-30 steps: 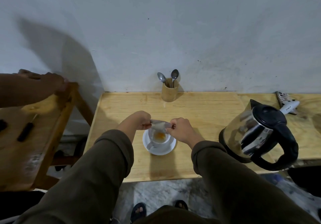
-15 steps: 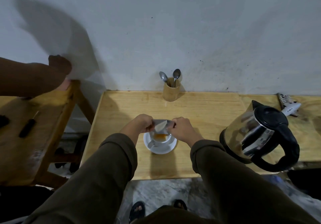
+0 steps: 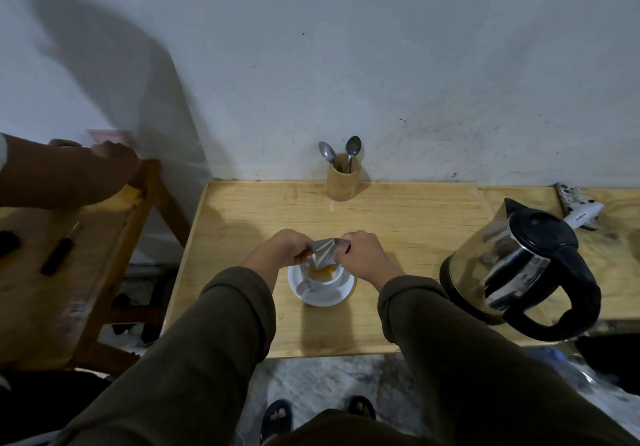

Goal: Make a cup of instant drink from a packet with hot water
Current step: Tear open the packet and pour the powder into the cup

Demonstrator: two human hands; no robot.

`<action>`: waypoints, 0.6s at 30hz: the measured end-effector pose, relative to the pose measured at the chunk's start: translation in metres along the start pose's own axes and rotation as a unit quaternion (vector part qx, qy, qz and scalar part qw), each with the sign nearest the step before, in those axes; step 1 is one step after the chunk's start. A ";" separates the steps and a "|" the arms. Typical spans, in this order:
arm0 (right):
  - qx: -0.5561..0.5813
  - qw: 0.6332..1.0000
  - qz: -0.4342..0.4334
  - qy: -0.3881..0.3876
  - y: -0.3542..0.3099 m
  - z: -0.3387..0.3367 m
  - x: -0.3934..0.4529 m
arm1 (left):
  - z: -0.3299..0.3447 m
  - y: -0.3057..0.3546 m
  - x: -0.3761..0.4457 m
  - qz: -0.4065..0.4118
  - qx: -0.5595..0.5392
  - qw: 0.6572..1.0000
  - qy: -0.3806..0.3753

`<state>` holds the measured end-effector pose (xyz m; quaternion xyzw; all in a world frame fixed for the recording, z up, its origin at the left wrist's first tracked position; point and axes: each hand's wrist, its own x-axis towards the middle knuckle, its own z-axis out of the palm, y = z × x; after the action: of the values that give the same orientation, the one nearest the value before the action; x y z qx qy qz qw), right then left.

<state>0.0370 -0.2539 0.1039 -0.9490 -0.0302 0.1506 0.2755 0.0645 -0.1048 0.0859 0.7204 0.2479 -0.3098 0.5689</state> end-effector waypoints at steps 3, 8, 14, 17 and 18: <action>-0.023 1.000 -0.005 -0.007 -0.003 0.000 -0.001 | 0.000 -0.001 0.000 -0.005 0.004 1.000 0.005; -0.062 0.998 -0.002 -0.018 -0.005 0.001 -0.001 | 0.000 -0.002 -0.002 -0.009 0.004 1.000 0.002; -0.063 0.998 -0.002 -0.032 -0.005 0.002 -0.001 | -0.001 -0.004 -0.008 0.002 -0.013 1.000 0.000; -0.059 0.998 -0.002 -0.025 -0.004 0.000 -0.002 | -0.004 -0.006 -0.008 0.004 -0.025 1.000 0.009; -0.054 0.998 -0.001 -0.019 -0.002 0.000 -0.001 | -0.006 -0.006 -0.008 0.004 -0.035 0.999 0.014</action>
<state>0.0360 -0.2521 0.1054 -0.9594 -0.0442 0.1666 0.2232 0.0558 -0.0975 0.0890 0.7051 0.2637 -0.2883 0.5917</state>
